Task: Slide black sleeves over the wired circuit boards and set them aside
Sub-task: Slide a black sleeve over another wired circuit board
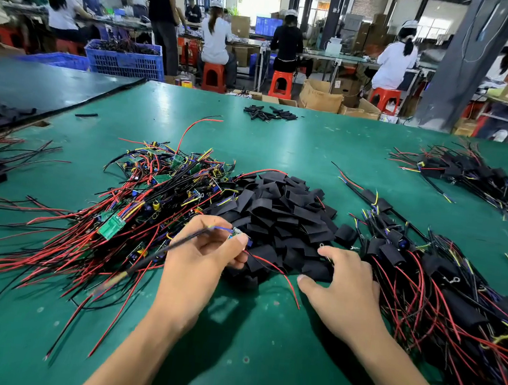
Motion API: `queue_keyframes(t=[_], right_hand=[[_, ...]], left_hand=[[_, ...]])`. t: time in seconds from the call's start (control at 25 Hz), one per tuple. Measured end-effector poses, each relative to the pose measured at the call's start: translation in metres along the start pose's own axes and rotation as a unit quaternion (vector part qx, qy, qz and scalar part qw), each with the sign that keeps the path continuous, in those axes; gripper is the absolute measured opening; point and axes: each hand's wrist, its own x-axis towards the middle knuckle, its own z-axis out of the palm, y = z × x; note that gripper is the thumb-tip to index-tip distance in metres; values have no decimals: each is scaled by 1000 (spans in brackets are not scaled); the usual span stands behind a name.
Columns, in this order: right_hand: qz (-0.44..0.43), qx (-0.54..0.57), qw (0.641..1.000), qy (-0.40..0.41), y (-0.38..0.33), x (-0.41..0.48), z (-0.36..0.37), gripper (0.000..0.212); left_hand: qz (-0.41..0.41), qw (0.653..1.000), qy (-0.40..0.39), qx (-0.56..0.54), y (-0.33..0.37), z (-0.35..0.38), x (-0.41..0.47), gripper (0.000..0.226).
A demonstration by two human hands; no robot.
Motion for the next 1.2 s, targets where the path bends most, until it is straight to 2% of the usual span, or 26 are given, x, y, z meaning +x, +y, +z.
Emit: queue_keyframes(t=[0.2,0.36,0.44,0.52,0.64,0.72,0.92,1.2], right_hand=[[5,-83,996,-29,4,2,2,53],[-38,-66,997,21,11,2,2,33],[-72,-6,995,68,10,2,0,21],[-75,140,981,115,5,2,-4,3],[-37,363,922,126,1,4,-10,22],[-22,433,895,105,0,4,-11,24],[-17,517,854,58,-5,2,-10,25],[-46,501,862,54,-10,-4,-6,26]], left_hand=[[-48,998,22,-31,-6,-5,6,9],[-61,996,43,-48,-6,-6,8,7],[-71,994,62,-57,-7,-6,9,14],[-81,991,82,-61,-8,-7,11,19],[-82,989,103,-63,-8,-9,13,22],[-76,989,109,-60,-8,-10,13,22],[-43,991,116,-59,-6,-10,12,22],[-31,994,81,-69,-5,-7,9,25]])
